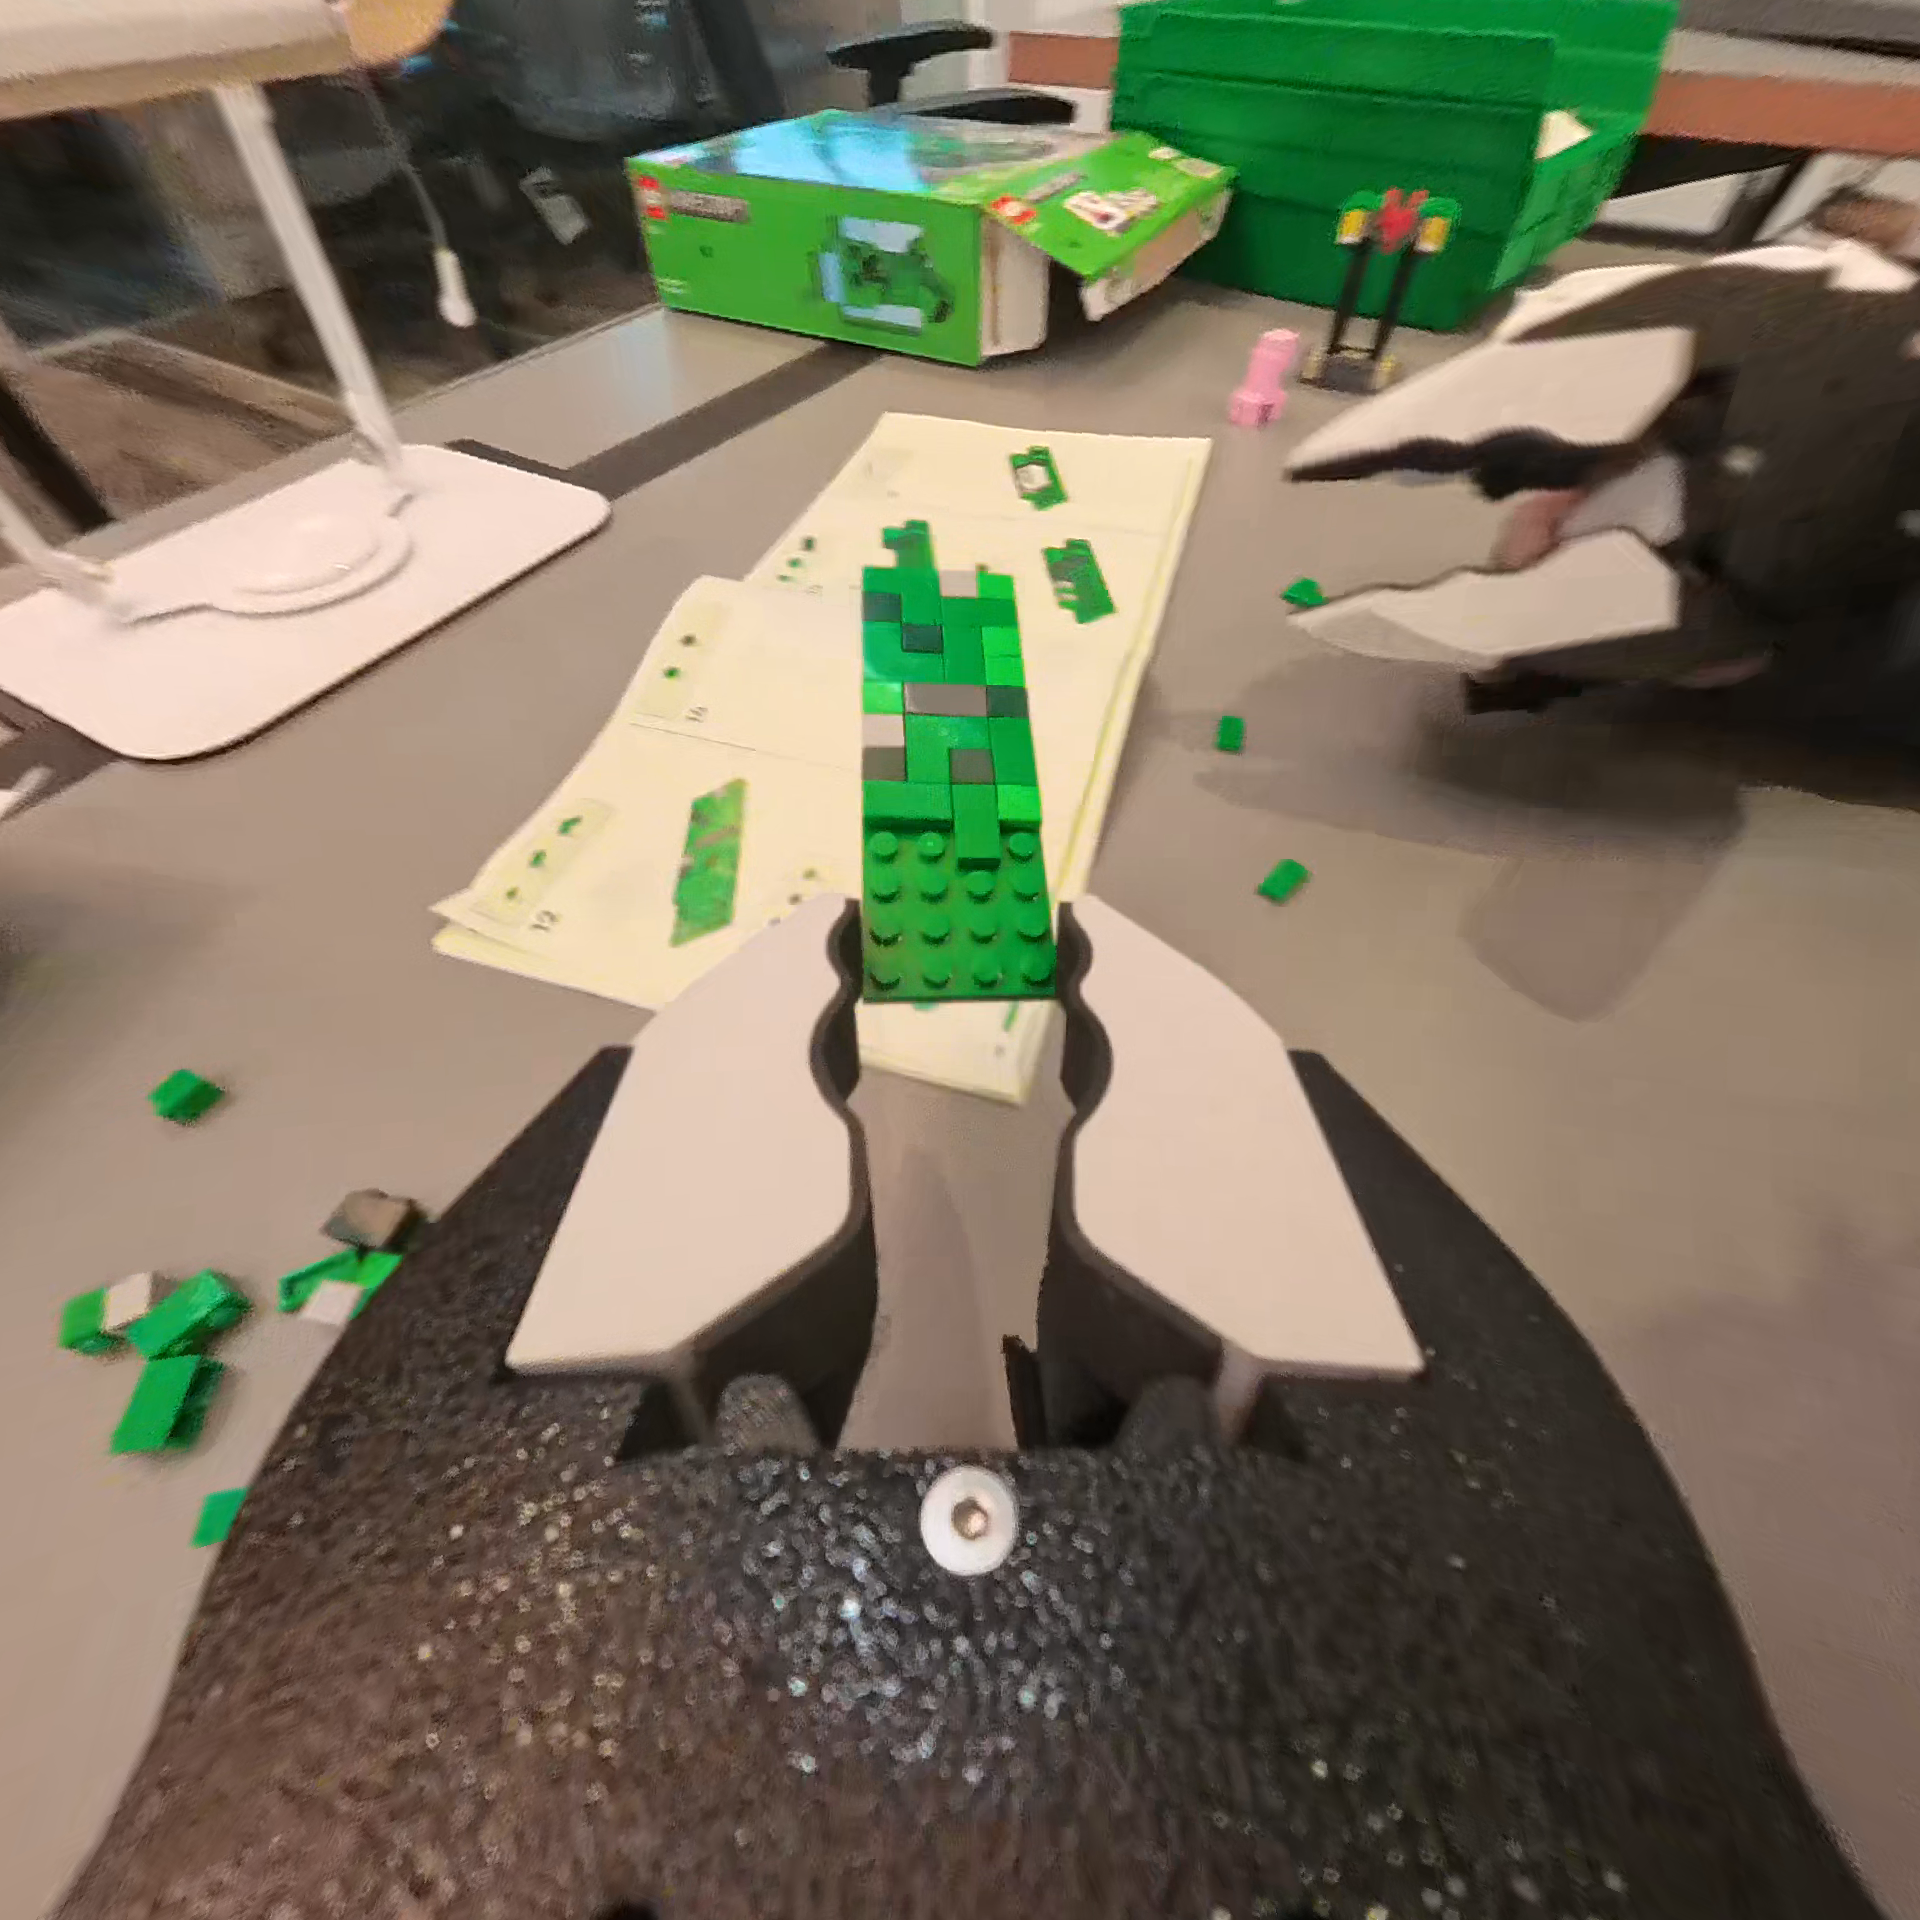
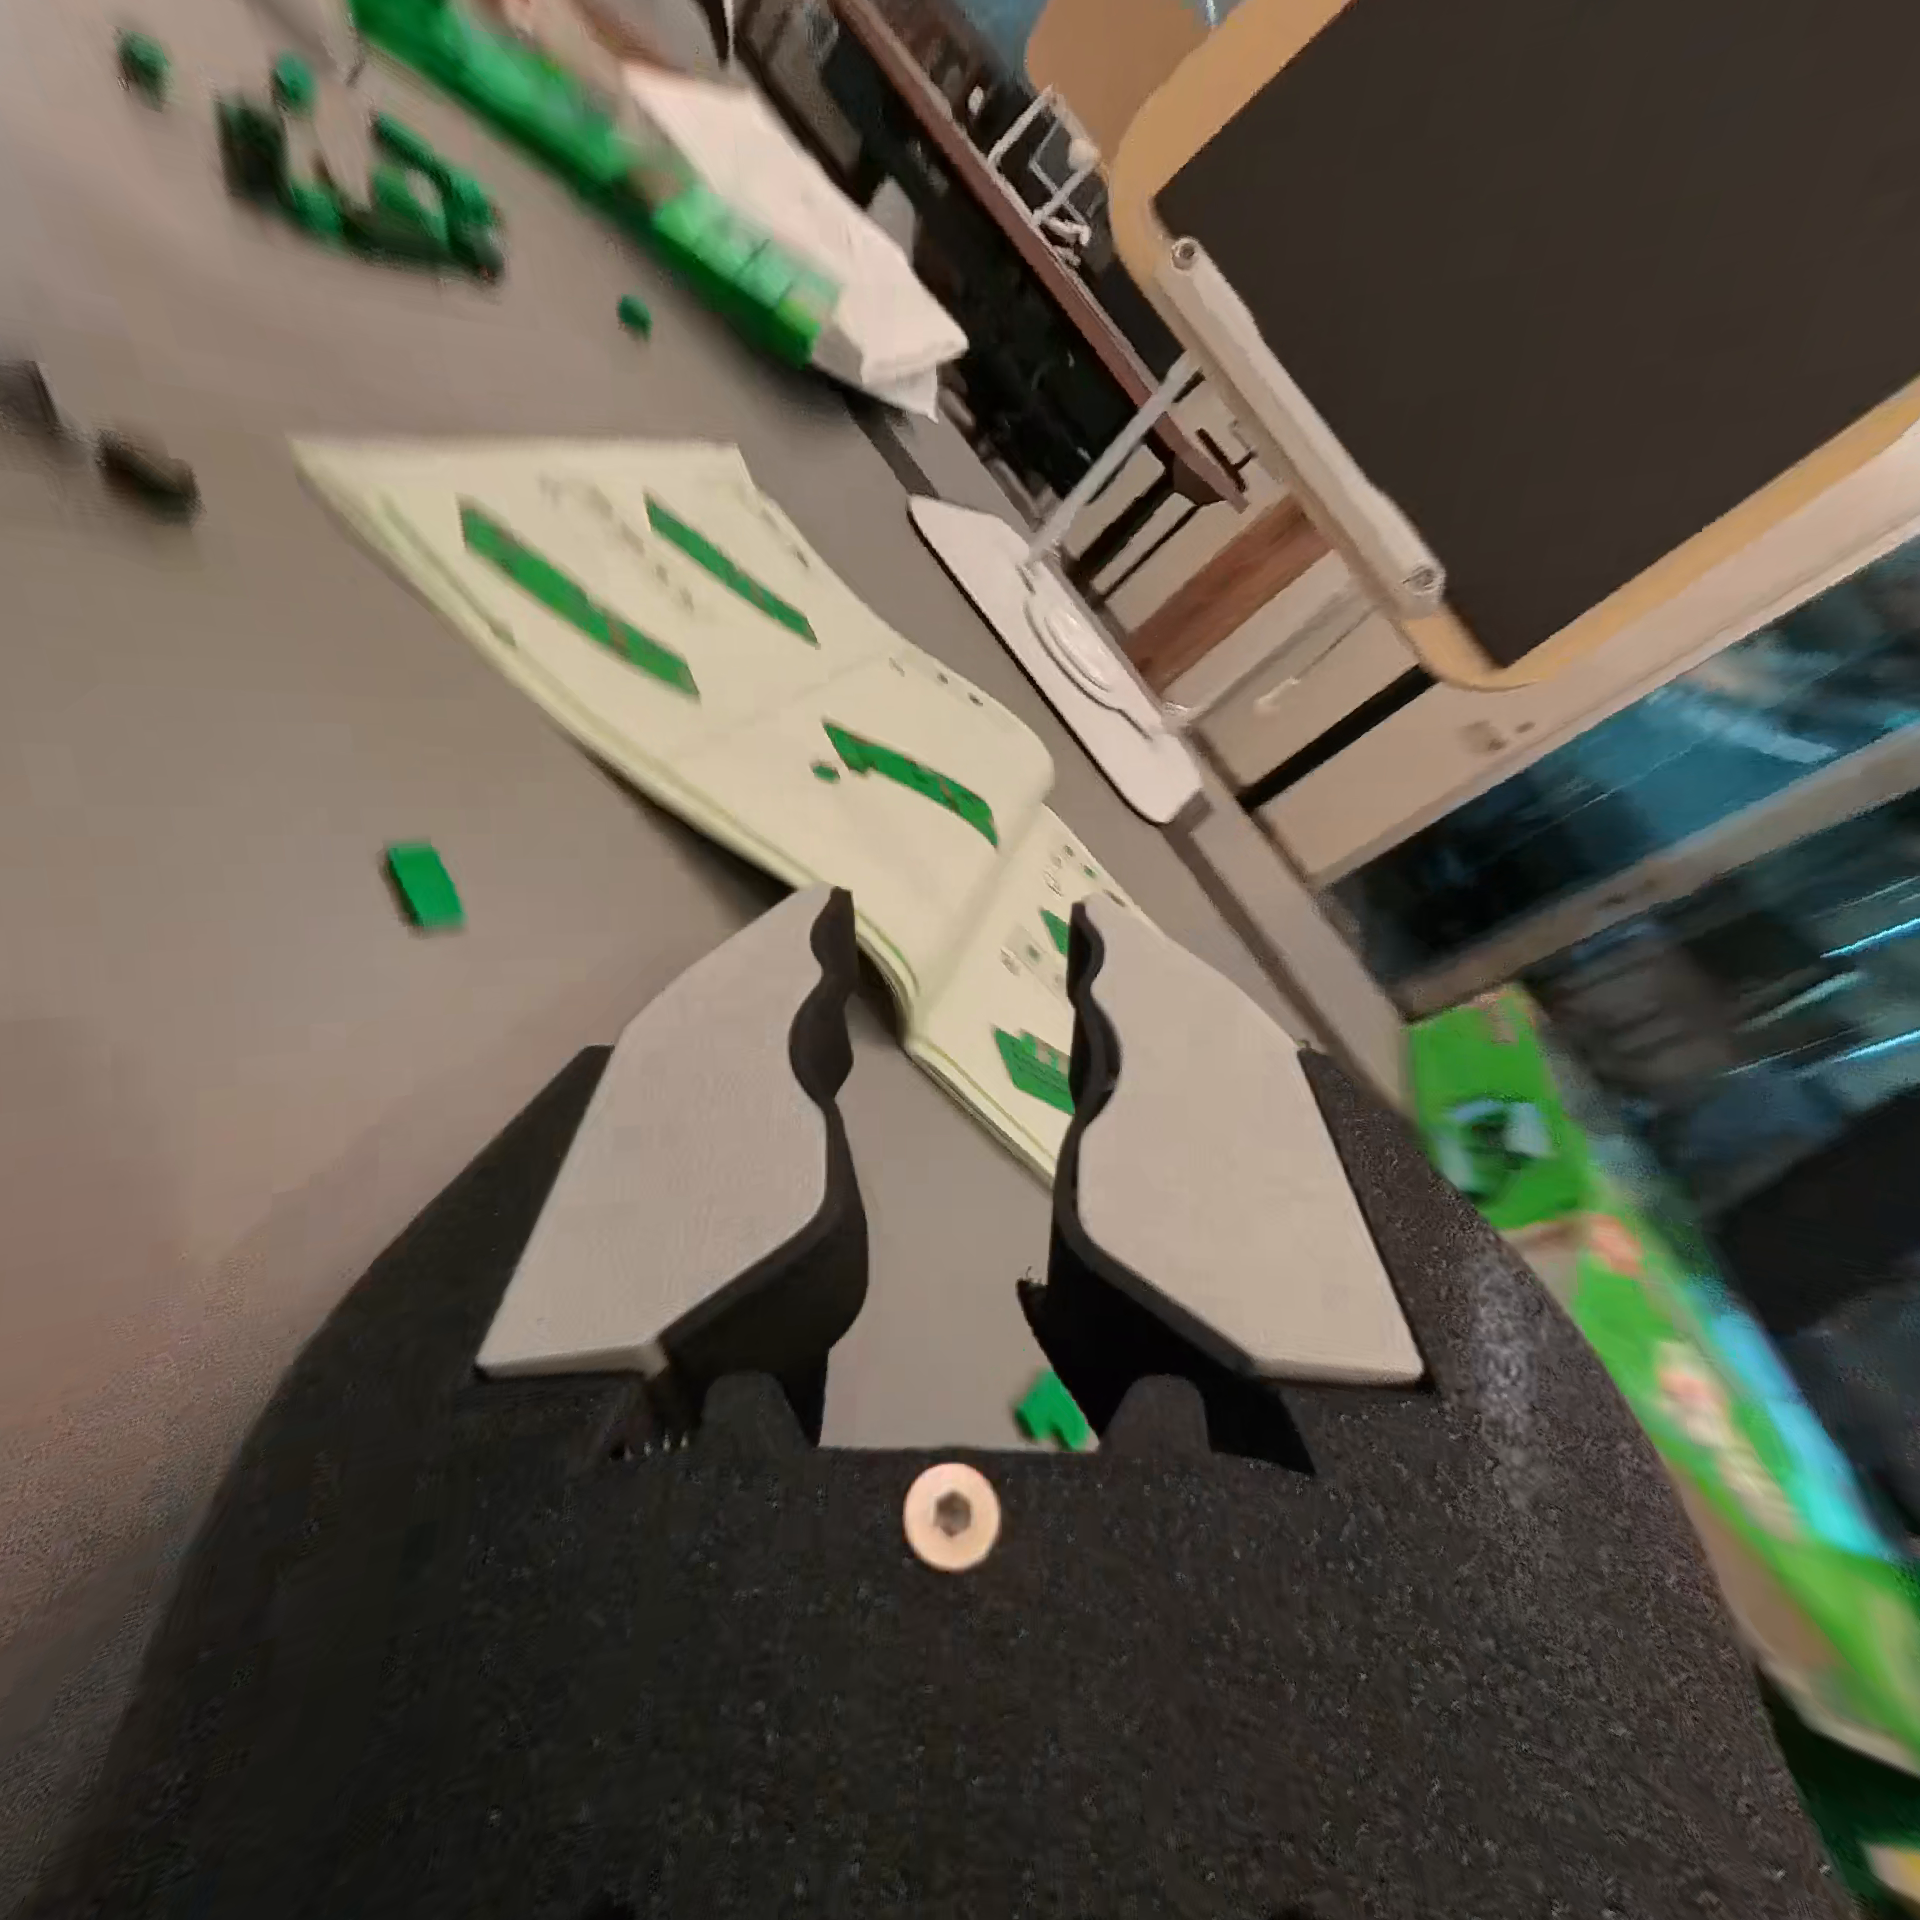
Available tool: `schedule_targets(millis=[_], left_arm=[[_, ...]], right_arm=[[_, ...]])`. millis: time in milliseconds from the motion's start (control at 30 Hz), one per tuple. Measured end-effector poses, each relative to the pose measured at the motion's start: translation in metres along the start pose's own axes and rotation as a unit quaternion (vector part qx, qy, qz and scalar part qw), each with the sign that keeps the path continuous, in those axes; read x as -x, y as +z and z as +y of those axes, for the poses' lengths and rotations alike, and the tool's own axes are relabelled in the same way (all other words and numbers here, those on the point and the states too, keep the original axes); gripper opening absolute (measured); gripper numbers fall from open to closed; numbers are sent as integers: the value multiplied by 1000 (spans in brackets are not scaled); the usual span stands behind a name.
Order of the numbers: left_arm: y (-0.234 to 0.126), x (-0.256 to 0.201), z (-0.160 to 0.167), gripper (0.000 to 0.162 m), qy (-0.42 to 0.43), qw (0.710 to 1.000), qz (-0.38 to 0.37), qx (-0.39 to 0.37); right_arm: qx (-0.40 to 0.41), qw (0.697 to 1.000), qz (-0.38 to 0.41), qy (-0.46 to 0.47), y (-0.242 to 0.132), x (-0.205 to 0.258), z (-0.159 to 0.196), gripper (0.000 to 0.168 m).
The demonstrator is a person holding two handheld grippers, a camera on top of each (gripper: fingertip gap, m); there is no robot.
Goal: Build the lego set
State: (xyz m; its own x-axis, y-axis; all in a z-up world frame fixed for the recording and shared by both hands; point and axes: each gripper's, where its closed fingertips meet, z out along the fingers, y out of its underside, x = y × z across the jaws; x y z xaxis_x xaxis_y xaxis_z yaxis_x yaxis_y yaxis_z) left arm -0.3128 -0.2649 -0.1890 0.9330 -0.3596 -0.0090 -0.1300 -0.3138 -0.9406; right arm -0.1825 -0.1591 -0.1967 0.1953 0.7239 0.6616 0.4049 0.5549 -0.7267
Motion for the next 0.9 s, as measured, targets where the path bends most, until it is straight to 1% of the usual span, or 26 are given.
schedule_targets(millis=[100, 167, 333, 467, 600, 667, 767, 833, 900], left_arm=[[4, -26, 6, 35, 26, 999, 47, 5], [13, -39, 10, 35, 39, 997, 66, 18], [24, -60, 17, 35, 39, 994, 98, 18], [24, -60, 14, 35, 55, 995, 83, 4], [22, -46, 11, 35, 29, 998, 47, -9], [19, -36, 10, 35, 9, 999, 30, -16], [16, -28, 9, 35, -16, 999, 20, -22], [15, -27, 8, 35, -20, 999, 20, -26], [16, -28, 8, 35, -15, 999, 19, -24]], right_arm=[[-35, 994, -37, 101, 12, 7, -17, 39], [-48, 987, -55, 141, 14, 9, -21, 35], [-70, 984, -49, 159, 11, 2, -22, 26], [-76, 983, -42, 164, 10, -3, -20, 23], [-89, 978, -26, 186, 6, -13, -19, 19], [-82, 978, -12, 190, 3, -24, -12, 17], [-52, 983, 12, 174, -7, -45, 6, 16], [-5, 986, 31, 166, -16, -59, 26, 12], [28, 983, 26, 178, -26, -65, 40, 9]])
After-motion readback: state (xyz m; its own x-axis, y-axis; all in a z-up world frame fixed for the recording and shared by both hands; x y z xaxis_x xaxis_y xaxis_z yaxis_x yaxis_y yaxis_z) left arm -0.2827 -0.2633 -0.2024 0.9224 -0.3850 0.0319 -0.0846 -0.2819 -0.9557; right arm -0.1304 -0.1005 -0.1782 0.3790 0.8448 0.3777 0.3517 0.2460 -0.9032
